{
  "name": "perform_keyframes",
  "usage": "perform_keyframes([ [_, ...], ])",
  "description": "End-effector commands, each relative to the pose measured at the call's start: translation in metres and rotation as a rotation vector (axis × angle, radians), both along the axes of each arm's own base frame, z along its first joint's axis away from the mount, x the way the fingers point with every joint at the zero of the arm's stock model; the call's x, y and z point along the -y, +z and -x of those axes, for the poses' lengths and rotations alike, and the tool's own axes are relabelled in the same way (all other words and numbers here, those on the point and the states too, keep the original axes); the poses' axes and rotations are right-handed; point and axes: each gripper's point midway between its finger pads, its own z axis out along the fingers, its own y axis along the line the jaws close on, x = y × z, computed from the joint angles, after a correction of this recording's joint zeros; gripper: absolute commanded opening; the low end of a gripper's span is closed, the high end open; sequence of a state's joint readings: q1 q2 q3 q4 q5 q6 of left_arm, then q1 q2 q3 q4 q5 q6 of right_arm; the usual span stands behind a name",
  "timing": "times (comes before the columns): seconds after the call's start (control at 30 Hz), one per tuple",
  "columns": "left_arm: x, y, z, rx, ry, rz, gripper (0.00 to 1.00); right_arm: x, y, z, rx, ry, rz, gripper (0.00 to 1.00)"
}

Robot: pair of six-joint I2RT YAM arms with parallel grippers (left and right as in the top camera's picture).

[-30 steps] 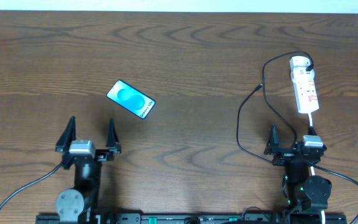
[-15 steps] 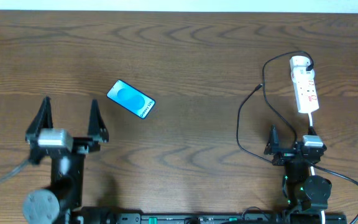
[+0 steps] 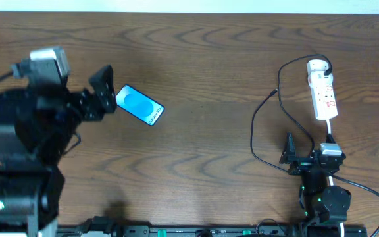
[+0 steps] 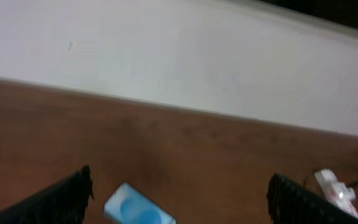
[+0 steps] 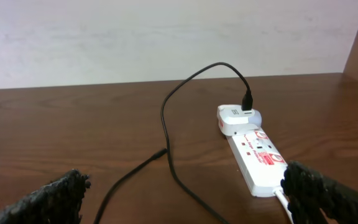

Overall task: Plug charger to phone and switch on socket
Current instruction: 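Raise the left gripper and move it over the blue phone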

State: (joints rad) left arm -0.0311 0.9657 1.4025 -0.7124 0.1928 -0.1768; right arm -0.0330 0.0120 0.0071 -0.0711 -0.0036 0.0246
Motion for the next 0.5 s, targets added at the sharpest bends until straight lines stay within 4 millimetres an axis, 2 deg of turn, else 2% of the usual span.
perform_keyframes([
  [0.0, -0.001, 0.004, -0.022, -0.081, 0.013, -0.014, 0.91, -0.002, -0.001, 0.000, -0.001, 0.008, 0.015, 0.99],
  [0.1, 0.005, -0.007, -0.038, -0.169, -0.017, -0.003, 0.91, -0.002, -0.001, 0.000, -0.001, 0.008, 0.015, 0.99],
  [0.2, 0.003, -0.040, -0.035, -0.309, -0.007, -0.012, 0.91, -0.002, -0.001, 0.000, -0.001, 0.008, 0.015, 0.99],
  [0.33, 0.003, -0.069, -0.030, -0.438, -0.007, -0.016, 0.91, -0.002, -0.001, 0.000, -0.001, 0.008, 0.015, 0.99],
  [0.47, 0.003, -0.072, -0.043, -0.431, 0.000, -0.005, 0.91, -0.002, -0.001, 0.000, -0.001, 0.008, 0.015, 0.99],
])
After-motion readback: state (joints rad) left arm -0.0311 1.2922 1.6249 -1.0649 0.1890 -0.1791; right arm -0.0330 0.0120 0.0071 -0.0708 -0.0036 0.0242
